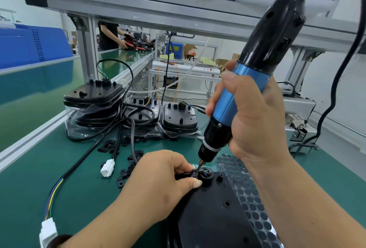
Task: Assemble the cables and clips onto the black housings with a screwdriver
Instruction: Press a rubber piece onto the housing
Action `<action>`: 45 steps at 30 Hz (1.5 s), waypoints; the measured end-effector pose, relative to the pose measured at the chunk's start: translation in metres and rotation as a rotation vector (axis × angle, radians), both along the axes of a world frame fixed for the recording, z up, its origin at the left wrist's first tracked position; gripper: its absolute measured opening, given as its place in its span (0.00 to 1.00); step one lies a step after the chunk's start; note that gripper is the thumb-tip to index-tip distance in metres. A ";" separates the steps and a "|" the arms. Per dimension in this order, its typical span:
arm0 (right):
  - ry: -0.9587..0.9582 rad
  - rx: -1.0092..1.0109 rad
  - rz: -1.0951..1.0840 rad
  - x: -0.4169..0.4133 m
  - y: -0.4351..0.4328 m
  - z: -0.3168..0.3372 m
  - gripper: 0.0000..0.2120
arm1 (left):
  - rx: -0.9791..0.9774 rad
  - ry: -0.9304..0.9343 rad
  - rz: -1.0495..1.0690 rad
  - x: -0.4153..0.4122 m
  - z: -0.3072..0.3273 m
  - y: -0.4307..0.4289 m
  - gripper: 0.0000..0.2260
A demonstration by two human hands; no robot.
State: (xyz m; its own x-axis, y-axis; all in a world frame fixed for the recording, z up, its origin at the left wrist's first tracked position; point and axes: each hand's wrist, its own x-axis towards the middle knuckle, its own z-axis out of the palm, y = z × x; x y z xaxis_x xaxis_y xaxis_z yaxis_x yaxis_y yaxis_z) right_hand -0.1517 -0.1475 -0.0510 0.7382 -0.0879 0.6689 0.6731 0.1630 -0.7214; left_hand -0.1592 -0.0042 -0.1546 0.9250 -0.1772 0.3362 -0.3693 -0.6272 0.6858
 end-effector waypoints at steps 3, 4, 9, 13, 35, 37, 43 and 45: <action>-0.001 -0.004 -0.002 -0.001 0.000 0.000 0.08 | 0.005 -0.002 0.001 0.000 0.001 0.000 0.08; -0.001 -0.006 -0.003 -0.001 0.000 0.000 0.07 | 0.008 -0.006 -0.003 0.000 0.001 0.000 0.09; -0.011 -0.013 0.001 -0.002 0.001 0.000 0.07 | 0.014 -0.020 -0.016 -0.001 0.002 -0.001 0.08; -0.049 -0.061 0.009 -0.001 0.004 0.000 0.05 | 0.006 -0.028 -0.010 -0.001 0.002 0.000 0.08; -0.009 -0.074 0.115 0.012 0.005 0.000 0.08 | 0.079 -0.052 0.002 -0.001 0.003 0.002 0.12; -0.005 -0.076 0.125 0.012 0.005 0.000 0.08 | 0.087 -0.053 0.010 -0.001 0.003 0.002 0.12; 0.000 -0.087 0.186 0.011 0.006 -0.001 0.09 | 0.110 -0.050 0.018 -0.002 0.005 0.001 0.13; -0.006 -0.097 0.186 0.011 0.006 -0.001 0.08 | 0.112 -0.048 0.024 -0.002 0.005 0.001 0.14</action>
State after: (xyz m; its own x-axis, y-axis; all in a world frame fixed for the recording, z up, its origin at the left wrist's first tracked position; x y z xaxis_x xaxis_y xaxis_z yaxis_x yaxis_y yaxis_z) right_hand -0.1409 -0.1416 -0.0524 0.7319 0.1148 0.6716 0.6418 0.2149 -0.7361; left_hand -0.1611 -0.0035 -0.1499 0.9130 -0.1938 0.3591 -0.3835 -0.7081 0.5929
